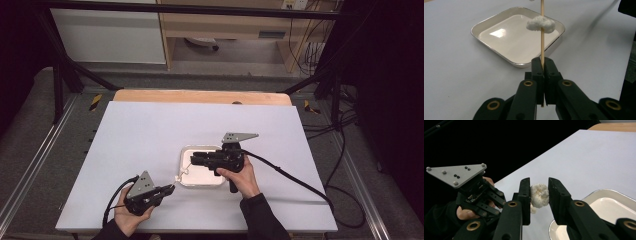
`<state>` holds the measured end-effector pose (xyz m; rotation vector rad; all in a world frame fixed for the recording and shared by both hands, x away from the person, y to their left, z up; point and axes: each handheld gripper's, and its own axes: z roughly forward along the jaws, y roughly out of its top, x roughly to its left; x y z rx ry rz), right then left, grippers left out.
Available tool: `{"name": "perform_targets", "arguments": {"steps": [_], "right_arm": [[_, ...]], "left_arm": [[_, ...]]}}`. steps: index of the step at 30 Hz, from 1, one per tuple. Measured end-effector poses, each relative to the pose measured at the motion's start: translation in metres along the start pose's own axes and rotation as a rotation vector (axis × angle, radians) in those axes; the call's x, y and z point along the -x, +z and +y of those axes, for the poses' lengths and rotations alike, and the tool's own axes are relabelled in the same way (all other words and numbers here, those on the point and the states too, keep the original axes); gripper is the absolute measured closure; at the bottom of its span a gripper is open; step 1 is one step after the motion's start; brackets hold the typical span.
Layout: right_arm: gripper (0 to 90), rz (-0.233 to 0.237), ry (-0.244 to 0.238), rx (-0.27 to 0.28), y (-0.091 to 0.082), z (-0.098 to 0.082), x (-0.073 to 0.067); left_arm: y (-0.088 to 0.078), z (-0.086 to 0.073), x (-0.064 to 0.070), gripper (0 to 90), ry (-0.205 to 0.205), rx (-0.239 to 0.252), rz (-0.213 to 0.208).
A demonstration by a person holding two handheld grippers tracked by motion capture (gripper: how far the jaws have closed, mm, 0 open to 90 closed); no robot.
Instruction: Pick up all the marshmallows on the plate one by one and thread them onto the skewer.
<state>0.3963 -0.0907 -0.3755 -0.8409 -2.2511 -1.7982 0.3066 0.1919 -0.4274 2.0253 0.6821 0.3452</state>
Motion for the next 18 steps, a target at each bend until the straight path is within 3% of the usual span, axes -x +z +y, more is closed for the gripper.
{"name": "perform_targets", "arguments": {"steps": [16,18], "right_arm": [[75.5,0.042,0.002,0.048,0.001,-0.007,-0.011],[75.7,0.046,0.004,0.039,0.002,-0.009,-0.012]], "left_arm": [[0.000,-0.001,0.005,88.1,0.046,0.048,0.022],[0.000,0.000,0.006,88.1,0.045,0.086,0.012]]}}
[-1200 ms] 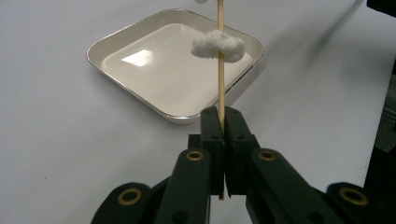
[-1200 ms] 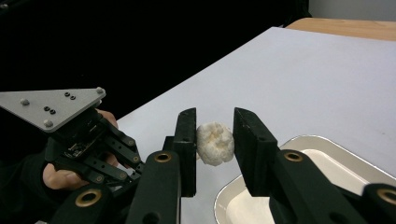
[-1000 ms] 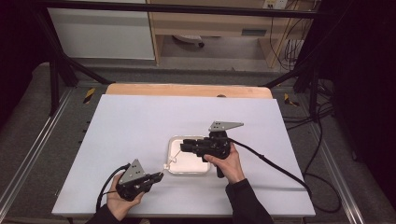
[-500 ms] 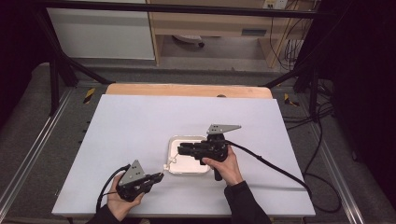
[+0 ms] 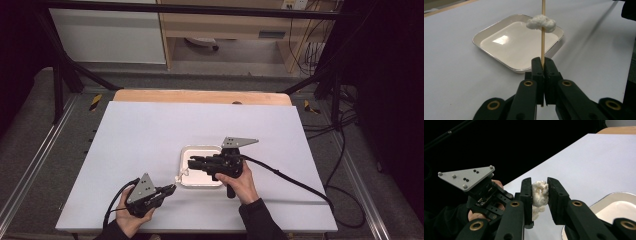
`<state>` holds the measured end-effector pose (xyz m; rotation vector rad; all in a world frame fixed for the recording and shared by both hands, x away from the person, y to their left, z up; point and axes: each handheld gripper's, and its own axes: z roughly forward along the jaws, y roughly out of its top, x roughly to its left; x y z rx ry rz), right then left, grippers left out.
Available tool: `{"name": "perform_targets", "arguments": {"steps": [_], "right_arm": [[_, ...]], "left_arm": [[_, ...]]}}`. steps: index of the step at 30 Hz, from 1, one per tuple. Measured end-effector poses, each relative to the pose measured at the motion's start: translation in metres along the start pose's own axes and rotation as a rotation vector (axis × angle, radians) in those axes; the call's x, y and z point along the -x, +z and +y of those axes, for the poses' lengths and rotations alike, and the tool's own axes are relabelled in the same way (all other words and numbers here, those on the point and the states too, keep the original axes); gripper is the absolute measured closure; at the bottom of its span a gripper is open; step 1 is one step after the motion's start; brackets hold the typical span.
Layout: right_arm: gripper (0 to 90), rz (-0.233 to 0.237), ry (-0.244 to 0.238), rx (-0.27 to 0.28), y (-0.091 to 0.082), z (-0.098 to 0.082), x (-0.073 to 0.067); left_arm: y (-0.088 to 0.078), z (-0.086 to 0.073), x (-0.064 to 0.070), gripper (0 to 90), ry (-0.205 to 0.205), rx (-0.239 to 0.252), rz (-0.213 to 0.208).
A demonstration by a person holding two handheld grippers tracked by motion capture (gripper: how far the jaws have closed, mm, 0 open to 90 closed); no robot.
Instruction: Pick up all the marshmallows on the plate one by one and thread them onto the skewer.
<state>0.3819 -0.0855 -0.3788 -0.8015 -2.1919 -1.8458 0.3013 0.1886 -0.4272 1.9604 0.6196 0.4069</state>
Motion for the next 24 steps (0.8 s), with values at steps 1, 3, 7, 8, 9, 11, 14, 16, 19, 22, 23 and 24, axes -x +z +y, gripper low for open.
{"name": "perform_targets", "arguments": {"steps": [1,3,7,8,9,11,14,16,19,22,23,24], "right_arm": [[75.4,0.017,0.009,-0.034,0.004,-0.003,0.000],[75.3,-0.001,-0.004,-0.030,0.008,-0.010,-0.001],[74.4,-0.008,-0.014,-0.029,0.011,-0.012,0.001],[74.1,-0.008,-0.014,-0.026,0.010,-0.011,0.001],[73.7,-0.008,-0.015,-0.024,0.010,-0.011,0.000],[72.1,-0.016,-0.022,-0.023,0.009,-0.010,0.000],[65.2,-0.041,-0.038,-0.021,0.008,-0.009,0.000],[59.4,-0.064,-0.048,-0.013,0.006,-0.008,0.000],[50.8,-0.103,-0.069,-0.005,0.003,-0.004,0.000],[41.4,-0.153,-0.093,-0.015,-0.001,-0.002,0.000],[37.9,-0.172,-0.102,-0.019,-0.002,-0.002,0.000],[35.4,-0.195,-0.112,-0.029,-0.003,-0.003,0.000]], "left_arm": [[0.000,0.002,0.001,88.1,0.003,-0.012,0.015],[0.003,0.001,0.001,88.1,-0.005,-0.026,0.018],[0.004,0.000,0.000,88.1,-0.018,-0.030,0.017],[0.004,0.000,0.000,88.0,-0.021,-0.028,0.015],[0.004,0.000,0.000,88.0,-0.022,-0.026,0.012],[0.004,0.000,0.000,87.9,-0.027,-0.027,0.014],[0.004,-0.001,-0.001,87.9,-0.036,-0.029,0.019],[0.004,-0.001,-0.002,87.9,-0.046,-0.029,0.019],[0.003,-0.002,-0.004,87.9,-0.061,-0.031,0.023],[0.003,-0.002,-0.006,87.9,-0.074,-0.035,0.029],[0.003,-0.003,-0.006,87.8,-0.079,-0.035,0.031],[0.002,-0.003,-0.007,87.8,-0.085,-0.037,0.030]]}}
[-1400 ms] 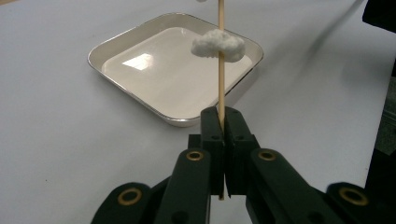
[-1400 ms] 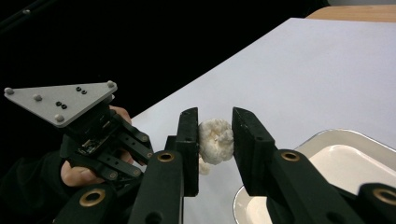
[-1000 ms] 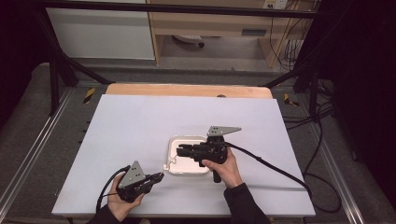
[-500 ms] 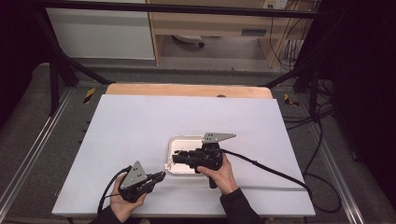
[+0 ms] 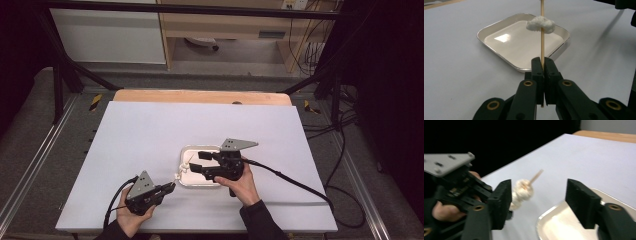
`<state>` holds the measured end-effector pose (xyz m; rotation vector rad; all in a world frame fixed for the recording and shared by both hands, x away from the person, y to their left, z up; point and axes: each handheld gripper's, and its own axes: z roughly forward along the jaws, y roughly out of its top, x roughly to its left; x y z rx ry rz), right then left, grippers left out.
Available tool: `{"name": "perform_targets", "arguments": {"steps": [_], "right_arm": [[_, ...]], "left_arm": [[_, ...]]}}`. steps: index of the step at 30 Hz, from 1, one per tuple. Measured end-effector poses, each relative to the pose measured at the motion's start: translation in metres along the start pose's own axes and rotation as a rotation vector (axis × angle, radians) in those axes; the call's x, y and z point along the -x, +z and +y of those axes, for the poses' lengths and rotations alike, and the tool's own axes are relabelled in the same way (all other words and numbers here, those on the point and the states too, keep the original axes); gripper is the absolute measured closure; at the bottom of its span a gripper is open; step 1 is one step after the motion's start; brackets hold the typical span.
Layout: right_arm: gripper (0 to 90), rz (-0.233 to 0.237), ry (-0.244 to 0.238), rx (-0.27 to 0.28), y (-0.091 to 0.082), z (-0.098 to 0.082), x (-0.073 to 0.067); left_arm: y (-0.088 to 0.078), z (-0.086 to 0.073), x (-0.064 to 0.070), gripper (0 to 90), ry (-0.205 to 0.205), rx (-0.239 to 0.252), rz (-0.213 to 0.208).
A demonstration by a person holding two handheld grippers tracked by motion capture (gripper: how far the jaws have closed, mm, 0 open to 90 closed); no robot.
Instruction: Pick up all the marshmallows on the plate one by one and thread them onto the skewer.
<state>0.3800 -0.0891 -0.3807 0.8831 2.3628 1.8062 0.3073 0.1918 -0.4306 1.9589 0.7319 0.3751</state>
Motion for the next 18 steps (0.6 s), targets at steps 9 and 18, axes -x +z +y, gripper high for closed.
{"name": "perform_targets", "arguments": {"steps": [9,18], "right_arm": [[14.2,-0.137,-0.059,-0.068,-0.014,-0.014,0.014],[3.5,-0.213,-0.052,-0.165,-0.034,-0.034,0.035]], "left_arm": [[-0.001,0.000,-0.004,87.8,-0.032,-0.012,0.008],[-0.001,0.003,-0.006,87.7,-0.054,-0.027,0.003]]}}
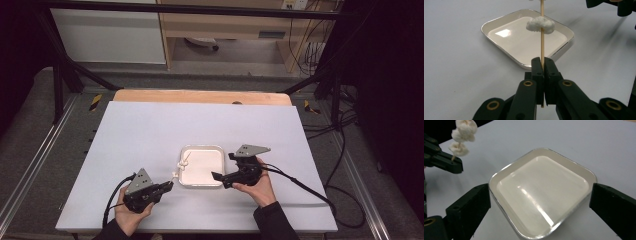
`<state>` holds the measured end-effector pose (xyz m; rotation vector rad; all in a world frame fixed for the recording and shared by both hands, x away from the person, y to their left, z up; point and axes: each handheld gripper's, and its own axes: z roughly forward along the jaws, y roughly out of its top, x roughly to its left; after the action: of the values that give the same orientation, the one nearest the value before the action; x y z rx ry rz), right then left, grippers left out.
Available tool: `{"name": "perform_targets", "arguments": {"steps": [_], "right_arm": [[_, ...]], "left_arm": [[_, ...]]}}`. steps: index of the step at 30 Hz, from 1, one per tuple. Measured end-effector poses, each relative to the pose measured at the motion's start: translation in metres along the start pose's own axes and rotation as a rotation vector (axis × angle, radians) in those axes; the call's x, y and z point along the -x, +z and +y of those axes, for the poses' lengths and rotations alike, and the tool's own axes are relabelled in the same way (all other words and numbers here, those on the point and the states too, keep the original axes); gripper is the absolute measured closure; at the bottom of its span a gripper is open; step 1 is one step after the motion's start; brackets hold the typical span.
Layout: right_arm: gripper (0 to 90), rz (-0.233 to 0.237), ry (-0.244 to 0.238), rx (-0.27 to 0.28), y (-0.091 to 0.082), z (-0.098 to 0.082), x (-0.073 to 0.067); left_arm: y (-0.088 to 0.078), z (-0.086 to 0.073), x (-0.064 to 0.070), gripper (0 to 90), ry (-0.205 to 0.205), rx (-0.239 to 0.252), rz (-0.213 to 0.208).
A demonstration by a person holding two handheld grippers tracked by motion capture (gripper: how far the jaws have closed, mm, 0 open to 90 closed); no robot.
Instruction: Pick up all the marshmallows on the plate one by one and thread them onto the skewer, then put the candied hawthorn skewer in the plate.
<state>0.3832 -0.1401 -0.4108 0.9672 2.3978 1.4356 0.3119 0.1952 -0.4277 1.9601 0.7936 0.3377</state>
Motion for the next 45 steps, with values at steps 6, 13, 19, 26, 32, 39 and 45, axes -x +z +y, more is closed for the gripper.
{"name": "perform_targets", "arguments": {"steps": [6,13,19,26,32,39,45], "right_arm": [[1.1,-0.046,0.013,-0.036,-0.011,-0.017,0.014],[0.7,-0.081,0.014,-0.070,-0.023,-0.035,0.029],[1.0,-0.085,0.008,-0.063,-0.036,-0.050,0.037],[0.8,-0.107,0.032,-0.064,-0.050,-0.065,0.047],[0.8,-0.112,0.043,-0.053,-0.061,-0.073,0.051],[1.2,-0.112,0.043,-0.060,-0.064,-0.079,0.053],[1.3,-0.115,0.031,-0.085,-0.066,-0.085,0.054]], "left_arm": [[0.001,0.005,0.000,87.8,-0.008,-0.025,-0.002],[0.005,0.013,0.001,87.7,0.001,-0.049,0.004],[0.010,0.022,-0.003,87.7,-0.002,-0.075,0.009],[0.023,0.034,-0.004,87.7,0.007,-0.104,0.014],[0.035,0.043,-0.002,87.7,0.019,-0.126,0.014],[0.050,0.049,-0.002,87.6,0.024,-0.149,0.021],[0.062,0.052,-0.004,87.6,0.007,-0.170,0.026]]}}
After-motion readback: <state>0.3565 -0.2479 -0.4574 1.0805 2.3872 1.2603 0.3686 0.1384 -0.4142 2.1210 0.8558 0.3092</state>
